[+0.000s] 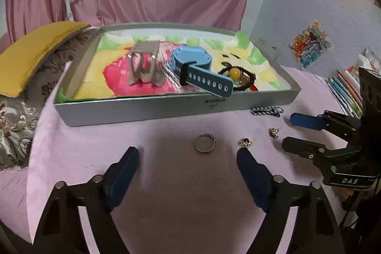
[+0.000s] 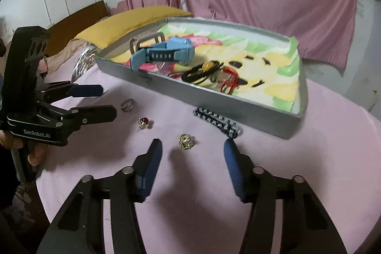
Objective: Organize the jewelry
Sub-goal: 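Withdraw both tools from the tray toward the ring and earrings, then grasp the silver ring with the left tool while the right tool grasps the gold earring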
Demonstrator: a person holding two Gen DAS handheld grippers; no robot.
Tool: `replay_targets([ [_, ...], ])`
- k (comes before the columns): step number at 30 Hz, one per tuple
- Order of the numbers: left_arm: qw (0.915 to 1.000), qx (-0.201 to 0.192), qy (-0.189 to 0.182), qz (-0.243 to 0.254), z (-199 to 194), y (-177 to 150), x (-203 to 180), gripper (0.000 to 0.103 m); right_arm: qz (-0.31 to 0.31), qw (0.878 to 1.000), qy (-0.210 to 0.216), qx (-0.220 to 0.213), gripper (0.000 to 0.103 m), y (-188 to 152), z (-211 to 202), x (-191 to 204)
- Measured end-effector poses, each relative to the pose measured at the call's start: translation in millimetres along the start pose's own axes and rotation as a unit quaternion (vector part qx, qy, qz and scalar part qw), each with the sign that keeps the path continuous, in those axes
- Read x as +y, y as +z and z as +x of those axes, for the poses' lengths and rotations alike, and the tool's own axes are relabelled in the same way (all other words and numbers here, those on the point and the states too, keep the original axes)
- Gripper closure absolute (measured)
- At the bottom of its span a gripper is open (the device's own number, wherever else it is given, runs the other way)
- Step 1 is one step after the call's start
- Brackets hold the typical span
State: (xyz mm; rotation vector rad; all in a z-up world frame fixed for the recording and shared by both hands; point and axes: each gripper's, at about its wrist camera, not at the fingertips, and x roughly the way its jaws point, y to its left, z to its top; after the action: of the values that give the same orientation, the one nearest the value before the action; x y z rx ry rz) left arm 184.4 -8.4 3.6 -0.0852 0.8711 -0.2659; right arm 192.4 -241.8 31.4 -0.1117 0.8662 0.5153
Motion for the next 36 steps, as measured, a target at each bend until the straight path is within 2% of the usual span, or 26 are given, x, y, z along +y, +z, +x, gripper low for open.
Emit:
replay_targets([
  [4, 0.9999, 0.006, -0.007, 0.003, 5.5, 3.5, -2.4, 0.034, 0.0, 1.0, 0.004, 0.014, 0.066, 1.0, 6.8, 0.4],
  [8, 0.9998, 0.008, 0.001, 0.017, 8.3, 8.0, -6.8, 0.053, -0.007, 1.0, 0.0, 0.019, 0.071, 3.3, 9.9, 2.6],
  [10, 0.9995, 0.011, 0.001, 0.029, 9.7, 9.0, -10.7, 0.056, -0.01, 1.0, 0.0, 0.02, 0.072, 4.7, 10.6, 3.8],
  [16, 0.9975, 0.019, 0.007, 0.067, 14.2, 10.4, -25.3, 0.073, -0.026, 0.999, 0.006, 0.021, 0.087, 9.3, 13.4, 8.9],
  [18, 0.9963, 0.02, 0.021, 0.081, 14.7, 11.0, -28.7, 0.083, -0.028, 0.999, 0.009, 0.022, 0.091, 9.5, 14.2, 8.4],
  [24, 0.9946, 0.02, 0.028, 0.098, 13.1, 10.4, -31.2, 0.084, -0.032, 0.999, 0.016, 0.022, 0.091, 9.2, 14.0, 9.7],
  [28, 0.9962, 0.01, 0.009, 0.086, 6.2, 9.3, -27.7, 0.084, -0.03, 0.999, 0.016, 0.01, 0.091, 9.1, 8.6, 8.6],
  [33, 0.9947, -0.057, 0.004, 0.085, -18.7, 7.6, -32.8, 0.084, -0.035, 0.999, -0.001, -0.034, 0.091, 7.6, -7.9, 10.8],
  [36, 0.9909, -0.105, 0.002, 0.084, -33.1, 11.0, -37.6, 0.084, -0.044, 0.996, -0.021, -0.079, 0.091, 9.6, -23.8, 14.1],
])
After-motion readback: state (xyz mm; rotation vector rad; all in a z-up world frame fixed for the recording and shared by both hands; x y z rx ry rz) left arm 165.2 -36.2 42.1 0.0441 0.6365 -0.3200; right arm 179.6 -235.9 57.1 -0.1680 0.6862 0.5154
